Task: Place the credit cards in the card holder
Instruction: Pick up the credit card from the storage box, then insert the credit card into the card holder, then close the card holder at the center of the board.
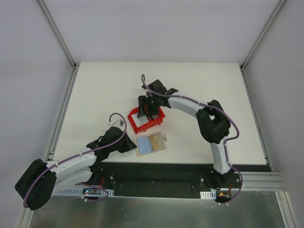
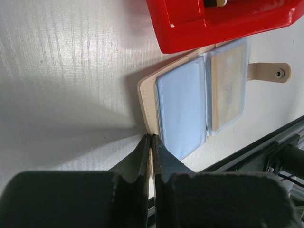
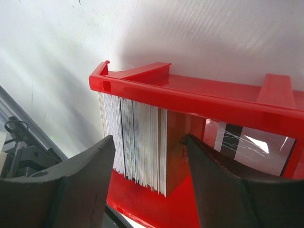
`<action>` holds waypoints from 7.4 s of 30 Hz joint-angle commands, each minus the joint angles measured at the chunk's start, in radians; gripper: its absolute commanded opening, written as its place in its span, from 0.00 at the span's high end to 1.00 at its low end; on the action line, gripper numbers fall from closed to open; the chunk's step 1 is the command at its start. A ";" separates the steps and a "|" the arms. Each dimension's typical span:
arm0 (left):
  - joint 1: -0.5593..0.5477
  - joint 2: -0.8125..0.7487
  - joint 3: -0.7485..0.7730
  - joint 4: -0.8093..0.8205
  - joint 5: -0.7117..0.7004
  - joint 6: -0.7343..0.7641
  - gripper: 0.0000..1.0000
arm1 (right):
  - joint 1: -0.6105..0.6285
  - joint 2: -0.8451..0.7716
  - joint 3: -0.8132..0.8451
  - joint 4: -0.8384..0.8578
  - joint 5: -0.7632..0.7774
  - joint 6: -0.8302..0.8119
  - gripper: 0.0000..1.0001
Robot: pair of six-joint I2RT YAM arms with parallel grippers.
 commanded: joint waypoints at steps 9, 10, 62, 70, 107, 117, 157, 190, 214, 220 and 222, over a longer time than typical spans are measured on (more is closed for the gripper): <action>0.003 0.007 0.011 -0.004 -0.017 0.012 1.00 | -0.023 -0.086 -0.030 0.058 -0.101 0.026 0.58; 0.003 0.007 0.011 -0.005 -0.017 0.012 1.00 | -0.023 -0.087 -0.032 0.058 -0.101 0.026 0.59; 0.003 0.021 -0.018 -0.001 -0.023 0.024 1.00 | -0.048 -0.564 -0.403 0.198 0.016 0.102 1.00; 0.003 0.058 -0.034 0.002 -0.014 0.038 1.00 | -0.017 -0.681 -0.782 0.459 -0.091 0.271 1.00; 0.003 0.053 -0.015 -0.027 -0.008 0.032 1.00 | 0.010 -0.537 -1.000 0.825 -0.102 0.362 1.00; 0.003 0.053 -0.014 -0.027 -0.009 0.027 1.00 | 0.033 -0.428 -1.000 0.891 -0.136 0.394 1.00; 0.003 0.035 -0.009 -0.025 -0.014 0.015 1.00 | 0.174 -0.475 -0.954 0.661 0.221 0.428 0.70; 0.003 0.018 0.008 -0.027 0.014 0.032 1.00 | 0.254 -0.518 -0.779 0.506 0.143 0.263 0.57; 0.003 -0.033 0.160 -0.199 0.130 0.134 1.00 | 0.250 -0.612 -0.751 0.068 0.608 0.164 0.49; 0.003 -0.011 0.207 -0.235 0.143 0.164 1.00 | 0.243 -0.610 -0.776 0.110 0.599 0.155 0.51; 0.003 0.001 0.218 -0.242 0.150 0.171 1.00 | 0.242 -0.607 -0.776 0.121 0.602 0.152 0.51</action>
